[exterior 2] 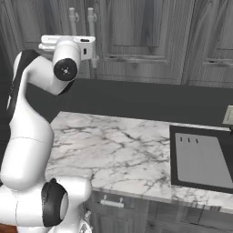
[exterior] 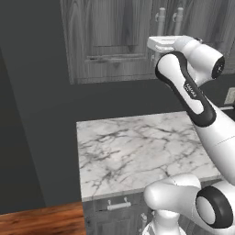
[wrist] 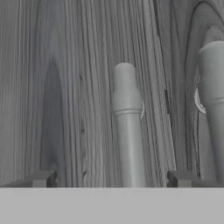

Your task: The dining table condiment station is running low on condiment bottle. Refill the condiment station by opening the cabinet and taking the condiment bottle from the cabinet and placing it on the dining table.

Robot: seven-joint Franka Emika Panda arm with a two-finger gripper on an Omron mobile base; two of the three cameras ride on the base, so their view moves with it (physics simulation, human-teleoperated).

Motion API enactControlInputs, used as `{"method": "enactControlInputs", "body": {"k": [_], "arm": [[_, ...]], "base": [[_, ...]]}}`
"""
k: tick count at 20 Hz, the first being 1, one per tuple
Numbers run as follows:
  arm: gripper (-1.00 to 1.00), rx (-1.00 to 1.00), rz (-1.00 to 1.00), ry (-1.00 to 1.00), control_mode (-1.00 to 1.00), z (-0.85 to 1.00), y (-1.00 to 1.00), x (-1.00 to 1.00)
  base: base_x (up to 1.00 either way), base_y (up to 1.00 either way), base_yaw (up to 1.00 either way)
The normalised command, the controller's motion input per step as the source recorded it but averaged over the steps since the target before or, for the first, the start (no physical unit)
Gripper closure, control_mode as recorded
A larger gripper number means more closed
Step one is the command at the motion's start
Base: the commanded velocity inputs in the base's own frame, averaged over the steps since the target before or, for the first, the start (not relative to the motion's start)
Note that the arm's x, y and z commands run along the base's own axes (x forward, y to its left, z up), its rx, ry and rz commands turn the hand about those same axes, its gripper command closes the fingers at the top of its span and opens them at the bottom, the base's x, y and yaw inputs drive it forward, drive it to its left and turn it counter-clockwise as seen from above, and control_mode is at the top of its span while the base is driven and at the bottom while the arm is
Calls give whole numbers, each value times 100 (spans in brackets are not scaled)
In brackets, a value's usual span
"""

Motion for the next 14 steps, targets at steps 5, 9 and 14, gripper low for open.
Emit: {"method": "enactControlInputs", "body": {"k": [5,9,14], "arm": [[-100,0,0,-12,-100,-9,0,29],[-100,0,0,-5,-100,-7,0,42],[-100,0,0,-3,-100,-6,0,39]], "base": [[0,0,0],[0,0,0],[0,0,0]]}}
